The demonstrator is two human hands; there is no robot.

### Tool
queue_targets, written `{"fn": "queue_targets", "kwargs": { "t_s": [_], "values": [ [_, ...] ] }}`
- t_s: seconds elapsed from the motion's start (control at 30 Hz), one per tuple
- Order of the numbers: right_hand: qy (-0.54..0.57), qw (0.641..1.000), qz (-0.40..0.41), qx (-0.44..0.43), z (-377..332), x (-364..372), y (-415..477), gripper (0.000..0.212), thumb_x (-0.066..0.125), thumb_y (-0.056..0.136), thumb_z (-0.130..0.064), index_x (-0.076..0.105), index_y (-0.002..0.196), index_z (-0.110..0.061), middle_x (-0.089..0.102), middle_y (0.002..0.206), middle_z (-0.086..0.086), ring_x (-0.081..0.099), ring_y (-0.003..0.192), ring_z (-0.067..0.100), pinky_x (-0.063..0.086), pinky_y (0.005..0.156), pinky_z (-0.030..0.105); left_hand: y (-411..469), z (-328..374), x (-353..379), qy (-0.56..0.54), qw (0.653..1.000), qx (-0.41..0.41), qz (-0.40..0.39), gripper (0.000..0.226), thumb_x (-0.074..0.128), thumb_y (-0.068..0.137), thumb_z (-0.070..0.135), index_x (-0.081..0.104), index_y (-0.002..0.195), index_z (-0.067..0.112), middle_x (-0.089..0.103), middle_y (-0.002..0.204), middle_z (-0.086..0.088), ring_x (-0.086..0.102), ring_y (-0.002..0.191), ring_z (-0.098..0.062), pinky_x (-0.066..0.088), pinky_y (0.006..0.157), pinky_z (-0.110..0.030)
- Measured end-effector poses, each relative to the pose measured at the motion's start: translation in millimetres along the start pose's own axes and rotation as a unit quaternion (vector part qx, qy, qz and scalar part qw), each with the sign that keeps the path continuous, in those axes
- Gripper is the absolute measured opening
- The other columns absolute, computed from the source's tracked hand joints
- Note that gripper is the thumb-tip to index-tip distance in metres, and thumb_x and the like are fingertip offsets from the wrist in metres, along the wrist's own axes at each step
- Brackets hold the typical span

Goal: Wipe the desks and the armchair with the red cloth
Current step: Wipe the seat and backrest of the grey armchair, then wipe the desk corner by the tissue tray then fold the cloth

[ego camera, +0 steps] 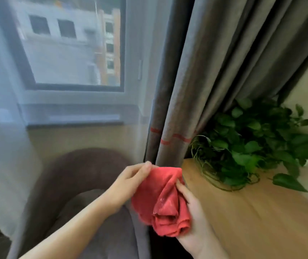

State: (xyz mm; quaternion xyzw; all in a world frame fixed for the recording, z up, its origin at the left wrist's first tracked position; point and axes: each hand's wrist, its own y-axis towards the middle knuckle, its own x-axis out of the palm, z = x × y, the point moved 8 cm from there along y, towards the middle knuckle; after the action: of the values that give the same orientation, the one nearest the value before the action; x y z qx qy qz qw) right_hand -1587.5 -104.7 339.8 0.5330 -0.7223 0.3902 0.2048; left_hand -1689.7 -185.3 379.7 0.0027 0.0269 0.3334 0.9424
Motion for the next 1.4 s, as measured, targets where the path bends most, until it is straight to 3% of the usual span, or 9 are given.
{"fn": "queue_targets", "kwargs": {
  "t_s": [0.23, 0.4, 0.57, 0.77, 0.87, 0.97, 1.13, 1.23, 1.4],
  "values": [
    [-0.082, 0.98, 0.13, -0.128, -73, 2, -133, 0.06, 0.067, 0.085, -0.054, 0.067, 0.126, -0.01, 0.066, 0.13, 0.022, 0.062, 0.122, 0.036, 0.044, 0.108, 0.055, -27, 119, 78, 0.155, 0.98, 0.127, 0.004, 0.015, 0.071, 0.091, 0.036, 0.07, 0.077, 0.027, 0.071, 0.074, 0.012, 0.063, 0.07, 0.001, 0.048, 0.067, -0.016],
    [-0.312, 0.859, 0.225, -0.337, -102, 40, -233, 0.048, 0.071, 0.074, -0.064, 0.067, 0.095, -0.02, 0.074, 0.083, -0.004, 0.071, 0.079, 0.01, 0.056, 0.066, 0.024, -72, 167, 122, 0.142, 0.967, 0.202, -0.059, 0.026, 0.072, 0.087, 0.042, 0.066, 0.075, 0.02, 0.071, 0.077, 0.004, 0.067, 0.073, -0.01, 0.054, 0.067, -0.023],
    [-0.357, 0.778, 0.309, -0.414, -78, 53, -315, 0.023, 0.064, 0.092, -0.045, 0.067, 0.084, -0.024, 0.07, 0.072, -0.01, 0.066, 0.067, 0.003, 0.052, 0.055, 0.017, -121, 185, 159, 0.122, 0.954, 0.242, -0.125, 0.029, 0.07, 0.082, 0.05, 0.066, 0.074, 0.023, 0.07, 0.076, 0.004, 0.067, 0.073, -0.013, 0.055, 0.068, -0.031],
    [-0.331, 0.705, 0.457, -0.431, -46, 42, -425, 0.037, 0.052, 0.09, -0.06, 0.07, 0.089, -0.027, 0.07, 0.081, 0.003, 0.069, 0.079, 0.026, 0.058, 0.071, 0.049, -181, 183, 233, 0.121, 0.92, 0.25, -0.277, 0.04, 0.062, 0.081, 0.067, 0.064, 0.072, 0.028, 0.065, 0.067, 0.01, 0.061, 0.061, -0.009, 0.046, 0.056, -0.02],
    [-0.266, 0.682, 0.51, -0.453, -32, 29, -496, 0.042, 0.054, 0.087, -0.063, 0.067, 0.085, -0.023, 0.064, 0.075, -0.002, 0.062, 0.07, 0.017, 0.055, 0.065, 0.044, -213, 175, 285, 0.057, 0.906, 0.188, -0.376, 0.039, 0.068, 0.076, 0.063, 0.061, 0.065, 0.026, 0.057, 0.062, 0.011, 0.056, 0.057, -0.004, 0.044, 0.053, -0.019],
    [-0.193, 0.686, 0.53, -0.459, -8, 6, -565, 0.05, 0.061, 0.081, -0.069, 0.068, 0.086, -0.02, 0.066, 0.075, -0.003, 0.064, 0.07, 0.015, 0.054, 0.06, 0.036, -251, 182, 337, 0.002, 0.894, 0.182, -0.41, 0.032, 0.071, 0.076, 0.057, 0.061, 0.069, 0.026, 0.059, 0.067, 0.012, 0.059, 0.064, -0.003, 0.047, 0.056, -0.018],
    [0.029, 0.774, 0.464, -0.43, 63, -44, -663, 0.079, 0.077, 0.061, -0.072, 0.072, 0.116, -0.015, 0.072, 0.119, 0.016, 0.07, 0.109, 0.034, 0.059, 0.081, 0.047, -346, 206, 443, -0.006, 0.85, 0.233, -0.472, 0.034, 0.066, 0.084, 0.049, 0.051, 0.075, 0.02, 0.053, 0.069, 0.014, 0.053, 0.065, -0.003, 0.046, 0.057, -0.018],
    [0.09, 0.806, 0.372, -0.452, 109, -63, -720, 0.068, 0.073, 0.074, -0.063, 0.069, 0.124, -0.017, 0.067, 0.13, 0.017, 0.064, 0.12, 0.032, 0.054, 0.092, 0.046, -419, 215, 513, -0.004, 0.824, 0.264, -0.502, 0.024, 0.063, 0.09, 0.038, 0.056, 0.08, 0.018, 0.058, 0.073, 0.014, 0.056, 0.07, -0.003, 0.047, 0.066, -0.017],
    [0.22, 0.772, 0.397, -0.445, 199, -108, -817, 0.069, 0.092, 0.059, -0.049, 0.074, 0.113, -0.011, 0.066, 0.126, 0.027, 0.063, 0.116, 0.043, 0.055, 0.088, 0.054, -548, 200, 626, -0.004, 0.772, 0.251, -0.584, 0.019, 0.066, 0.09, 0.038, 0.067, 0.085, 0.02, 0.071, 0.084, 0.003, 0.067, 0.078, -0.012, 0.054, 0.072, -0.026]
  ]
}}
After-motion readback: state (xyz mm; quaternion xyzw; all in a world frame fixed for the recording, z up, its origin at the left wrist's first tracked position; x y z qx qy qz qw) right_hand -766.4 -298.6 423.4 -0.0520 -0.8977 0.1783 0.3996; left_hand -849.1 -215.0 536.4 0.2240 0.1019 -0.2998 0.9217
